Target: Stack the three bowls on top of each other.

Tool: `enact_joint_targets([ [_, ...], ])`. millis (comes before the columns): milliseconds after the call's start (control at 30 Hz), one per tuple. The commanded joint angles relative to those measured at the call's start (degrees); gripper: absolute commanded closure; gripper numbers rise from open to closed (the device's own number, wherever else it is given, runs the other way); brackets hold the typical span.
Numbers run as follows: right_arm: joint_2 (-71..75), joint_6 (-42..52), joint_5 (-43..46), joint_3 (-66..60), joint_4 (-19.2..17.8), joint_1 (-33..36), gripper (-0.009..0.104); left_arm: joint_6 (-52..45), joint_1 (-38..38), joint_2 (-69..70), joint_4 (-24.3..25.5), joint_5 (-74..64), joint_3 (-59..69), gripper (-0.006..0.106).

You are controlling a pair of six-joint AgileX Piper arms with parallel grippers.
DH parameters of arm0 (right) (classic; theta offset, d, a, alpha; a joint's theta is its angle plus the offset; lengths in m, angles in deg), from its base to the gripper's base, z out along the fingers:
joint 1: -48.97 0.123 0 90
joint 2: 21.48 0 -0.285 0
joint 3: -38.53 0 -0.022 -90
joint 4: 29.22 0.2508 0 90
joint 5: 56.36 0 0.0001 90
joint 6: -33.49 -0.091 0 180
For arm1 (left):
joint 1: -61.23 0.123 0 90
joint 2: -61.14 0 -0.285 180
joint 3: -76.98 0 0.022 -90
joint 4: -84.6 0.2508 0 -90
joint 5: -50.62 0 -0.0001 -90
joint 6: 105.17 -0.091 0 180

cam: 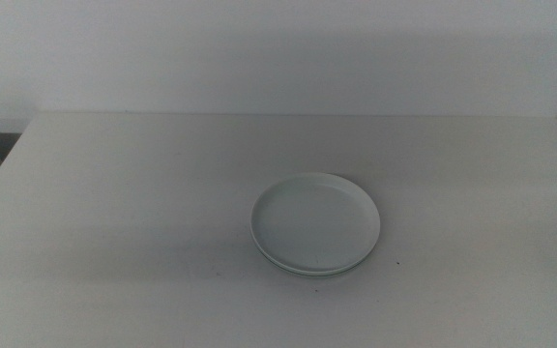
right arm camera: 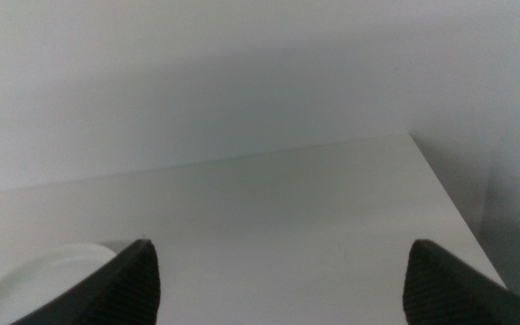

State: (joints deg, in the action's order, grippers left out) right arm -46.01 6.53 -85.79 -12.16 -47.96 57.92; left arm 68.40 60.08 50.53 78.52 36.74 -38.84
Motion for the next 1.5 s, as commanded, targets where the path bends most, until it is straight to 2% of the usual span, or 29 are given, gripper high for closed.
enact_joint_targets([
  [0, 3.56, -0.01, 0.83, -2.08, 0.7, -0.77, 0.002, 0.4, 0.08, 0.85, 0.04, 1.28, 1.18, 0.007],
  [100, 7.05, -0.01, 0.83, -4.27, 2.79, -0.87, 0.002, 0.4, 0.08, 1.22, 0.66, 1.27, 1.96, 0.007],
  [233, 10.18, -0.01, 0.77, -5.84, 2.4, -0.88, 0.002, 0.4, 0.08, 1.22, 3.12, 1.27, 1.96, 0.007],
  [567, 13.76, -0.01, 0.64, -7.16, 2.18, -1.0, 0.002, 0.4, 0.08, 1.22, 3.23, 1.27, 1.96, 0.007],
  [600, 14.43, 1.53, 0.75, -7.94, 1.12, -1.0, 0.002, 0.4, 0.08, 1.22, 3.23, 1.27, 1.96, 0.007],
  [667, 15.66, 11.42, 3.14, -9.7, 0.52, -1.11, 0.002, 0.4, 0.08, 1.22, 3.23, 1.27, 1.96, 0.007],
  [733, 16.45, 19.19, 5.17, -11.76, 3.01, -1.54, 0.002, 0.4, 0.08, 1.22, 3.35, 1.27, 1.96, 0.007],
  [833, 16.74, 25.71, 8.99, -16.19, 10.81, -3.08, 0.002, 0.4, 0.08, 1.22, 3.35, 1.27, 1.96, 0.007],
  [933, 16.74, 28.84, 16.75, -21.67, 16.73, -5.06, 0.002, 0.4, 0.08, 1.22, 3.35, 1.27, 1.96, 0.007],
  [1000, 16.74, 28.88, 20.21, -25.16, 18.74, -6.07, 0.002, 0.4, 0.08, 1.32, 3.35, 1.27, 1.96, 0.007],
  [1200, 16.74, 28.88, 18.64, -26.52, 18.74, -6.33, 0.002, 0.4, 0.08, 1.35, 3.35, 1.27, 1.96, 0.007],
  [1300, 16.74, 28.26, 18.53, -26.52, 21.28, -6.33, 0.002, 0.4, 0.08, 1.35, 3.35, 1.27, 1.96, 0.007],
  [1467, 16.74, 28.26, 18.95, -26.52, 21.06, -6.33, 0.002, 0.4, 0.08, 1.35, 3.35, 1.27, 2.06, 0.007],
])
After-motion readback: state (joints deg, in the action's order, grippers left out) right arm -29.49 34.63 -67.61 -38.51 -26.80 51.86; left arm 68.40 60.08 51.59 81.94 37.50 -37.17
